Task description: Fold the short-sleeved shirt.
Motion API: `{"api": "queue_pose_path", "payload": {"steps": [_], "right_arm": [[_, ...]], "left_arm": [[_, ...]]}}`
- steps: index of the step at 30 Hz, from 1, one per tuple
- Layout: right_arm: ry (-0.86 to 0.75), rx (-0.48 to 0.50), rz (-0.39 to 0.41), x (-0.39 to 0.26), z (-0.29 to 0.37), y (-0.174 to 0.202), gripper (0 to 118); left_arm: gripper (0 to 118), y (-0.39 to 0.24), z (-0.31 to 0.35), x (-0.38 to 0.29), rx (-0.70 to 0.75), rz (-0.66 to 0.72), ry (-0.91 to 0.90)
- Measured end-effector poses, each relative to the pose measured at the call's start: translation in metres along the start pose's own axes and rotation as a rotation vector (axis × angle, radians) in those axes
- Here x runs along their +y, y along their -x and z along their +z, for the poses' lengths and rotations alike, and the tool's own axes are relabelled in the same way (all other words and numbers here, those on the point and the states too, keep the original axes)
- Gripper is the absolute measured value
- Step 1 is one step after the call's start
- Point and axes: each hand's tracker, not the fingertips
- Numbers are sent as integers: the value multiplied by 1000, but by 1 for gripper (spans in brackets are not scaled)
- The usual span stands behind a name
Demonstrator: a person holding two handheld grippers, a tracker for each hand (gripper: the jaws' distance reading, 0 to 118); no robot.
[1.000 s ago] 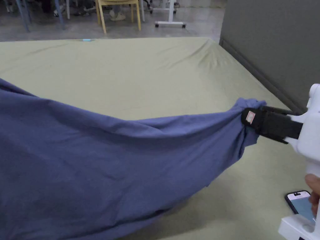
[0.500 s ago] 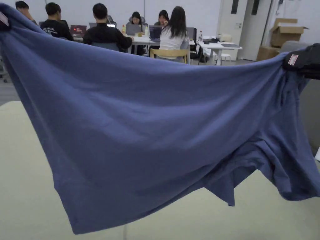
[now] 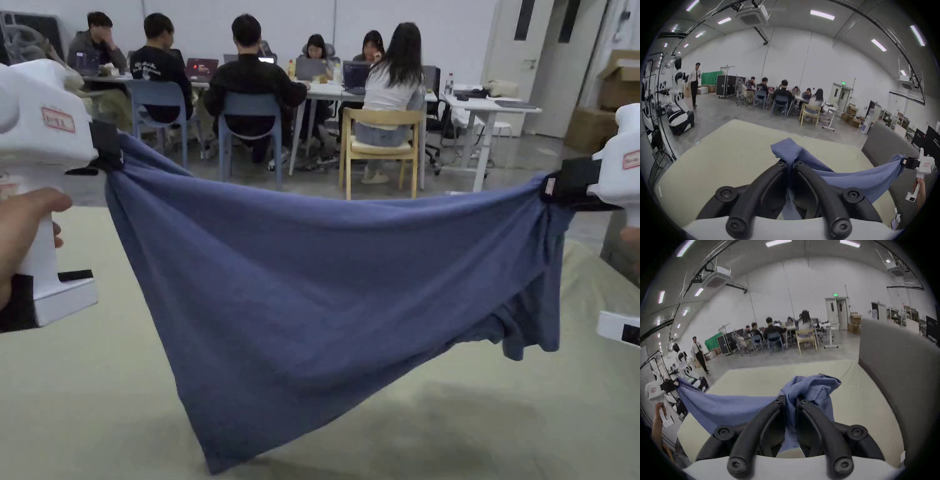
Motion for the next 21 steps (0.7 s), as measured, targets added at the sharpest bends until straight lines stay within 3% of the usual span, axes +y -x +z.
{"api": "queue_pose_path", "payload": {"steps": [5,10,15,21], "right_arm": [[208,-34,-35,-102,-102,-28,13],[370,-60,-114,-217,-140,-57,13],[409,-65,-105,-291,-110,-75,13],[413,-52,-111,-328,-47,-77,13]], "left_arm": [[3,23,-84,-119,71,10,224],[3,43,-119,-236,106,76,432],[3,59,-81,-309,81,114,500],[3,81,-4,-355,35,277,520]]}}
